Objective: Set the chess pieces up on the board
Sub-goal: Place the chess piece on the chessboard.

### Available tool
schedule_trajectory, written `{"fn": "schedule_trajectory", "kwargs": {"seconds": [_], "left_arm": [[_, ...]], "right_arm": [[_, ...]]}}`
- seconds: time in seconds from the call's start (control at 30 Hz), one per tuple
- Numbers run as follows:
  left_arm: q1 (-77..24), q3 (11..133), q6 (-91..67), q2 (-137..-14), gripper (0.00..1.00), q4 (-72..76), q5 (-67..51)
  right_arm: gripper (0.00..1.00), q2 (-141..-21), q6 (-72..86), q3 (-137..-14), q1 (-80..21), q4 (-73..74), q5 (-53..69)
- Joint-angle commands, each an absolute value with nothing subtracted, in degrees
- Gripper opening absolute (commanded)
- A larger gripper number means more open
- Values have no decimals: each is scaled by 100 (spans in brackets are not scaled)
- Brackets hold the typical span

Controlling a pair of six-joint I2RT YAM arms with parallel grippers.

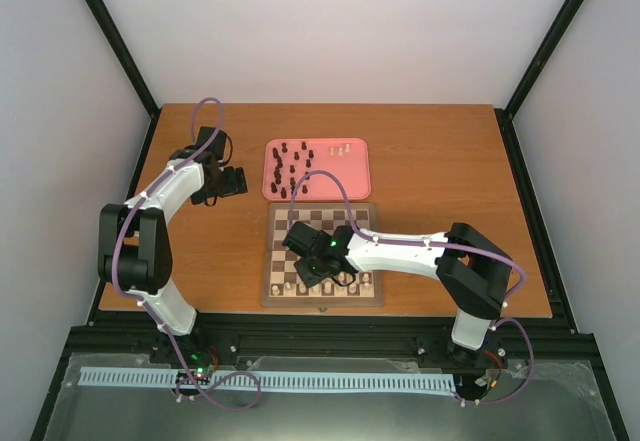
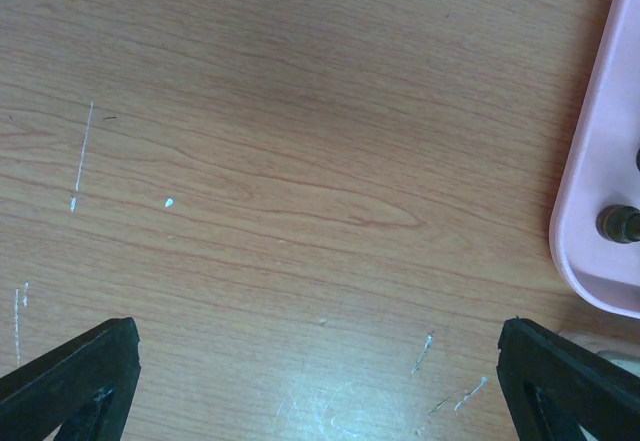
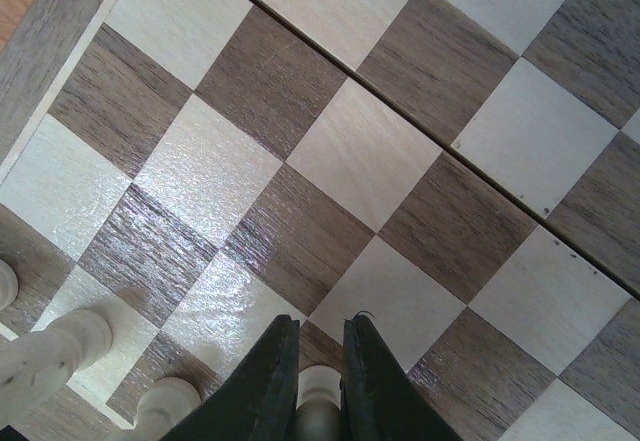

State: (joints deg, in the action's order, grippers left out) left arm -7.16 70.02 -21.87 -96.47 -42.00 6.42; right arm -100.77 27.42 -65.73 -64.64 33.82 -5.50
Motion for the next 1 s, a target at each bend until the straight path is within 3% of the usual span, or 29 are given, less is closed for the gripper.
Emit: {"fn": "schedule_trajectory", "kwargs": {"seconds": [0.0,0.83,0.97], "left_arm": [[-738,7085,-2186,-9677,100,-4140,637],[-739,7055,-2185,-9649,100,-4131,624],[-738,7097,-2171,-9668,100,-4162,628]], "right_arm": [[13,-10201,2681,-6695,-6496,3364,-599],[20,-10212,2669,-6719,-6495,3393,-603],[30,-10170,2584,-6797,-6495,3429,-659]]}}
